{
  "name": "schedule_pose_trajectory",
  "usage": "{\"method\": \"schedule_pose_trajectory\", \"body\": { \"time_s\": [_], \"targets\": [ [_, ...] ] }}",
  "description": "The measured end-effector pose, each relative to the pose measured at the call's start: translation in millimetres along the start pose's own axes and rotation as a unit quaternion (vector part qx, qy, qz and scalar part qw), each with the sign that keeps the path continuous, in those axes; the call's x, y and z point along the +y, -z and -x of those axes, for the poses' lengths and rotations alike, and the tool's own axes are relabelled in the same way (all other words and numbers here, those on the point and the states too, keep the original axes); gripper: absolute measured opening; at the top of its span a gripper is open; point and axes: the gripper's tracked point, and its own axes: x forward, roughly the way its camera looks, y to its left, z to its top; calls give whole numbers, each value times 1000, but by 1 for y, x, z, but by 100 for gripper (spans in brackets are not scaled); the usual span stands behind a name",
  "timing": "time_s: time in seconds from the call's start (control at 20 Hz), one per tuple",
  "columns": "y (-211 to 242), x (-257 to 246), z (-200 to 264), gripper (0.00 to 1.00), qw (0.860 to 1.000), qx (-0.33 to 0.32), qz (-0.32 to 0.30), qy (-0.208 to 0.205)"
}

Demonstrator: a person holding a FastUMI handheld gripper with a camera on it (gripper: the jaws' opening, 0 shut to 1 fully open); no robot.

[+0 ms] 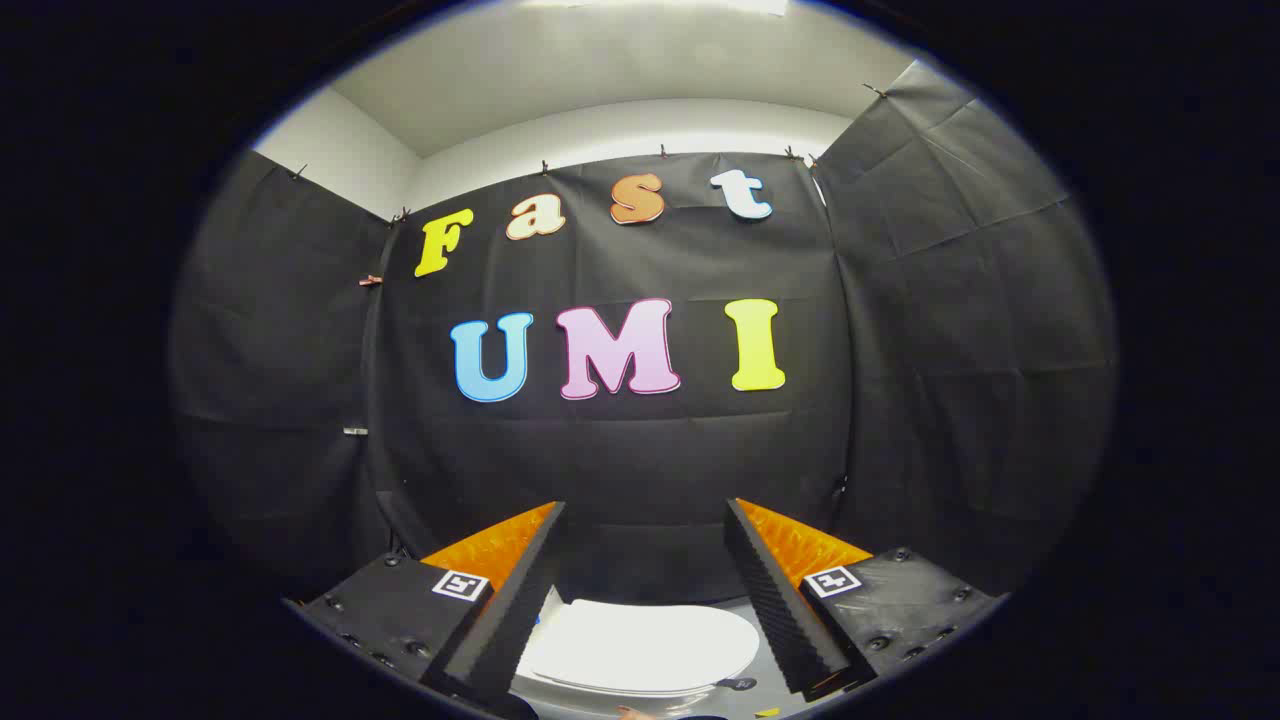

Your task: Open the toilet lid.

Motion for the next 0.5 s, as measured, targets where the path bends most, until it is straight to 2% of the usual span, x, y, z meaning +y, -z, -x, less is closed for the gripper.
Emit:
{"method": "schedule_pose_trajectory", "body": {
  "time_s": [0.5],
  "targets": [
    [-4, 5, 6, 99, 1000, -7, 15, -3]
  ]
}}
